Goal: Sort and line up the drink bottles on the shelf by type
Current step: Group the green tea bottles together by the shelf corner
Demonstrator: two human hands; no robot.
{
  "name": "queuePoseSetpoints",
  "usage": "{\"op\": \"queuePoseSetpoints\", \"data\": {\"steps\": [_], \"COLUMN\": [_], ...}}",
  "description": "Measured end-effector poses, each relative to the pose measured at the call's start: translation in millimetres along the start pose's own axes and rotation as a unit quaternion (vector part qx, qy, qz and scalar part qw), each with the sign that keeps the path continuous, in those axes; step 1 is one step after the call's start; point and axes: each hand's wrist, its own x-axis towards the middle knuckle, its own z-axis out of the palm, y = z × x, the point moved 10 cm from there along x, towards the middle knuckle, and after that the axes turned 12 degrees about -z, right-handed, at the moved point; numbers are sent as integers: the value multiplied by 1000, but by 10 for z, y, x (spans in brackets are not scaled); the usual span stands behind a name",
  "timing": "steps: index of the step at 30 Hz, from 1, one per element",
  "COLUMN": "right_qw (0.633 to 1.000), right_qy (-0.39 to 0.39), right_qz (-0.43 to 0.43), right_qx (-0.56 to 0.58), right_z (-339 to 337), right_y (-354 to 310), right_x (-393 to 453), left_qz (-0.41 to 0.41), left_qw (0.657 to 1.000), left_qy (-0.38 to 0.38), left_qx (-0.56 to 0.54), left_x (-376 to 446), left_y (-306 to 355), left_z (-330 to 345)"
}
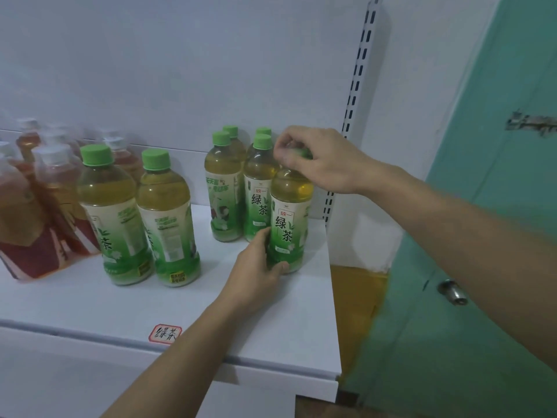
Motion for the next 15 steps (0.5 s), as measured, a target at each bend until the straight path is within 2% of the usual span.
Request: {"op": "queuePoseSetpoints", "data": {"steps": [2, 4, 5, 7, 9, 11, 13, 15], "right_qw": [978, 914, 888, 867, 865, 878, 897, 914], "right_qy": [137, 297, 349, 412, 453, 461, 428, 372], "right_qz": [112, 208, 230, 227, 166, 72, -3, -18], "right_qx": [114, 182, 190, 165, 135, 109, 111, 159], "right_z": [-97, -119, -76, 4, -5, -76, -42, 112], "right_y": [292, 592, 655, 592, 287, -141, -520, -727], "right_x": [-171, -485, -636, -885, -1016, -1000, -856, -679], "left_qz": [3, 8, 9, 7, 8, 10, 4, 7], "left_qw": [1000, 1000, 1000, 999, 1000, 999, 996, 993], "left_qy": [1, 4, 5, 4, -6, -6, 23, 40], "left_qx": [12, 23, 29, 34, 29, 41, 83, 107], "left_x": [13, 28, 33, 30, -9, -96, -252, -460], "left_y": [-5, -12, -13, -12, 19, 40, 4, -28], "left_z": [7, 16, 16, 13, 4, -68, -279, -517]}}
